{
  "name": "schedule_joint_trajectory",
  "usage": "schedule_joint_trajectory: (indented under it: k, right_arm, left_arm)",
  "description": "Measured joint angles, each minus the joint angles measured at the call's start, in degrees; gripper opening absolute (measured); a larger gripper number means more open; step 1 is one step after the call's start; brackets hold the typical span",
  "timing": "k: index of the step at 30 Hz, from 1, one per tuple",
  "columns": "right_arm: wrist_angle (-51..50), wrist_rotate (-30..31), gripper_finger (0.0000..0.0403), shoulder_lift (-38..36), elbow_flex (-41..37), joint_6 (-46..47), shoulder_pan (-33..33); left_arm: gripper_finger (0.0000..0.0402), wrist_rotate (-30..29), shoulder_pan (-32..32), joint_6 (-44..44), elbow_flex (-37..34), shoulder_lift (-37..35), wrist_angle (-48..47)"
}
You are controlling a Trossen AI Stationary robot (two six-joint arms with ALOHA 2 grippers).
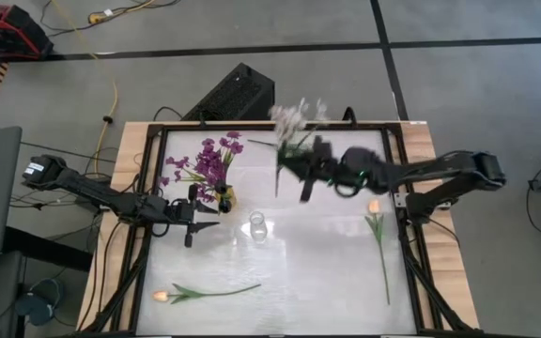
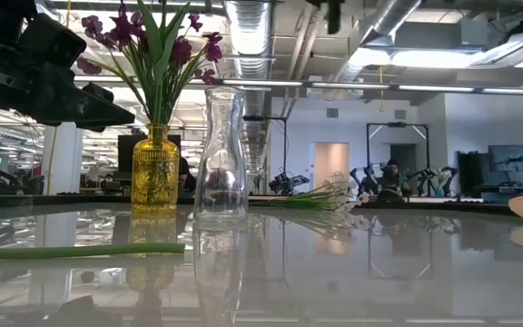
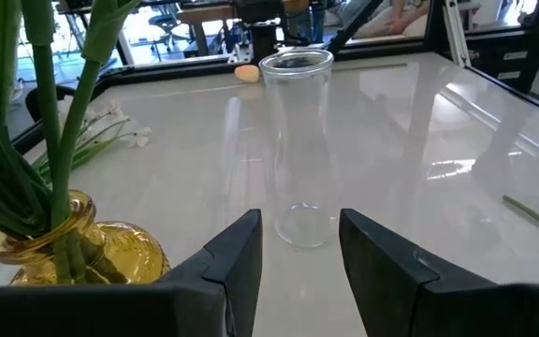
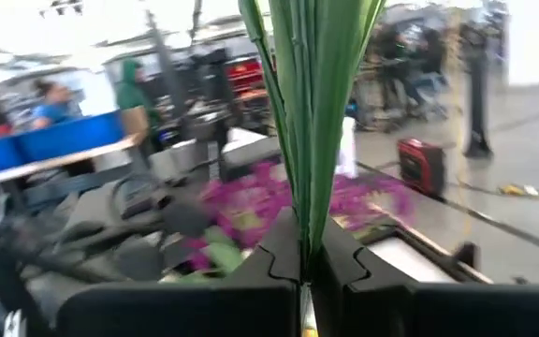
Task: Sort flowers into vase by color
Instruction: Put the right white flower into the transparent vase
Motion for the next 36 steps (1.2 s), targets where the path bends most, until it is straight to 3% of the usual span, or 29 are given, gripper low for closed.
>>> schedule_joint_trajectory:
  k: [6,14,36]
  right_arm:
    - [13.1,0.9,0.0028,9.1,0.0,-2.3,3.4]
    - [20.7,0.9,0.0028,15.0,0.0,-1.6,6.4]
    - [24.5,3.0,0.0028,19.9,-0.1,-2.3,9.0]
  left_arm:
    - [0.0134,0.0,0.0,-0.2,0.0,0.0,0.0]
    - [0.0134,0.0,0.0,-0.2,0.0,0.0,-0.6]
    - [0.0134,1.0,0.0,-0.6,0.0,0.0,-0.9]
